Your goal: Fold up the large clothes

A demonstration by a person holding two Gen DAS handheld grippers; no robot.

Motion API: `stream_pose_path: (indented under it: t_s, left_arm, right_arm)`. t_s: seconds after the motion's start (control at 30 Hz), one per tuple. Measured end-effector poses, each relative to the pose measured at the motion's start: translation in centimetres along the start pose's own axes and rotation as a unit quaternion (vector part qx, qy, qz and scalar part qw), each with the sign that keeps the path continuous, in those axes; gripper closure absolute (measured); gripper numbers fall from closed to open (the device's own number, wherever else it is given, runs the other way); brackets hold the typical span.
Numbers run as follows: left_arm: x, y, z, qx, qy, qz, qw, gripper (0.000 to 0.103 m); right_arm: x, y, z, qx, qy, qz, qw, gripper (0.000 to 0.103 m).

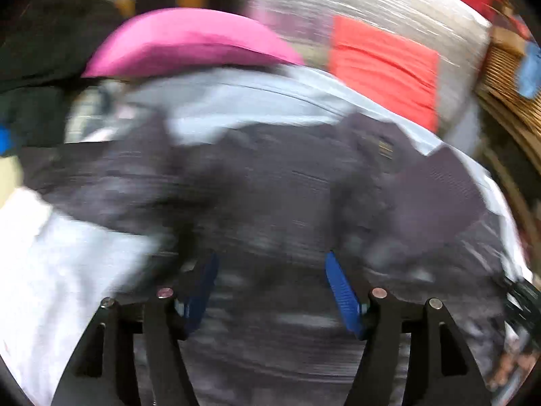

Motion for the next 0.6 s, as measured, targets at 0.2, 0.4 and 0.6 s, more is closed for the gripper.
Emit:
stream_pose_path:
  t_s: [0.2, 0.4, 0.6]
  left_arm:
    - [-1.1, 0.4, -1.2, 0.012, 0.034, -0.011, 0.9993, 0.026]
    - [2.3, 0.5, -1.8, 0.024, 0.087, -0.002, 0.9960, 0.017]
    - [5.6, -0.5, 0.1, 0.029, 0.061, 0.029, 0.9973, 0.009]
  right_arm:
    - [0.4, 0.1, -0.1, 0.002, -0.008, 0.016, 1.000, 0.059]
    - [0.6, 0.3, -0.3, 0.003, -0.013, 0.018, 1.000, 0.059]
    - [0.6, 0.4, -0.4, 0.005, -0.013, 0.014, 1.000, 0.057]
Point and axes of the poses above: each gripper's, at about its wrist camera, not at the fingertips, and z roughly the way its jaws point, x to its right, y to its underside, the point moved 1 cm from there along z, roughly the way its jaws point, and after that the axes turned 3 degrees about z, right-handed, at the moved point
